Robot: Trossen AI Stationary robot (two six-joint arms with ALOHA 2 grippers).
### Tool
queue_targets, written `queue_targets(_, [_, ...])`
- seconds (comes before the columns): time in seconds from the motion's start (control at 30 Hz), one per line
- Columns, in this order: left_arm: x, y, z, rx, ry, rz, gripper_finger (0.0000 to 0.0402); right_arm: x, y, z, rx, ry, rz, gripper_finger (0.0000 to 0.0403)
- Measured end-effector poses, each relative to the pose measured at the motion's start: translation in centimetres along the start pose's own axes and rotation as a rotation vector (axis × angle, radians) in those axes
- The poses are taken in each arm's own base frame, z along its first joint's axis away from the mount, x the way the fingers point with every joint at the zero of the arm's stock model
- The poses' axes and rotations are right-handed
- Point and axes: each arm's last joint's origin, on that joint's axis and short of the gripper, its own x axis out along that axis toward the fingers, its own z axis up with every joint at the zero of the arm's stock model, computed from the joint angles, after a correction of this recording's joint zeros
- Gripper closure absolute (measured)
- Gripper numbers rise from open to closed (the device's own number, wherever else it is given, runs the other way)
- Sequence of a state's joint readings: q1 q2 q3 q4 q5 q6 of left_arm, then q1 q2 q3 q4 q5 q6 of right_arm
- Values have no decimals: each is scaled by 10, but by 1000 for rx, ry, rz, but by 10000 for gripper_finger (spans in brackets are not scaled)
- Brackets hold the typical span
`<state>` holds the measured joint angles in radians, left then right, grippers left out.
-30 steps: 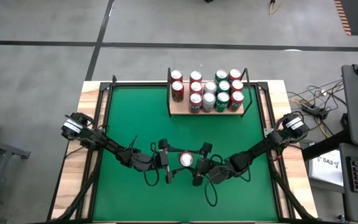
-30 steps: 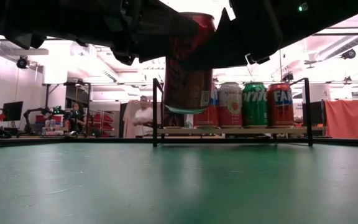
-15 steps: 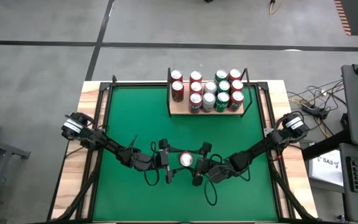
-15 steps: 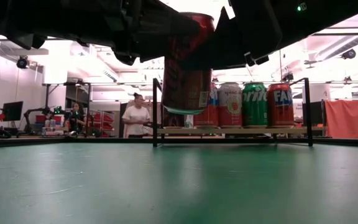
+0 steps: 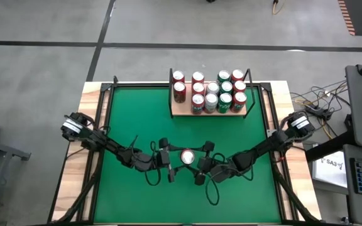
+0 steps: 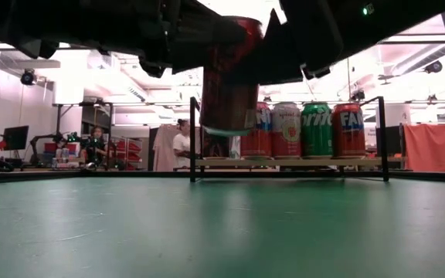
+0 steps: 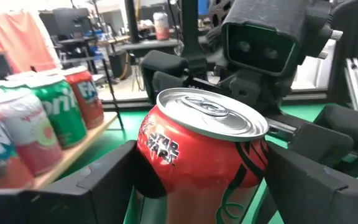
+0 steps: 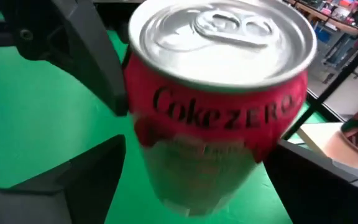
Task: Place canned beverage on shelf
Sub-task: Put the red-black soda can on the shelf aligned with the other red-black soda can
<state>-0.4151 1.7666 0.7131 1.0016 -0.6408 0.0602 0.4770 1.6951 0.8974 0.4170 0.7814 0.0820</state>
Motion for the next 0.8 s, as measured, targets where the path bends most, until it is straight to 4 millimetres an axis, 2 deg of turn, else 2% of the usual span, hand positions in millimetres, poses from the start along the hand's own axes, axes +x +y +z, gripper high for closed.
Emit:
queue_targets(0.23, [2, 23, 6, 70, -1, 98, 109, -19, -17, 15, 30, 46, -26, 41])
queue_targets(0.43, [12, 62, 10, 94, -3, 200, 110, -41, -41, 31, 43, 57, -119, 40])
queue_targets(0.63, [24, 104, 11, -74, -35, 317, 109, -62, -62, 48, 67, 34, -155, 40])
queue_targets(0.8, [29, 116, 3, -168, -40, 358, 109, -69, -79, 53, 97, 15, -189, 39])
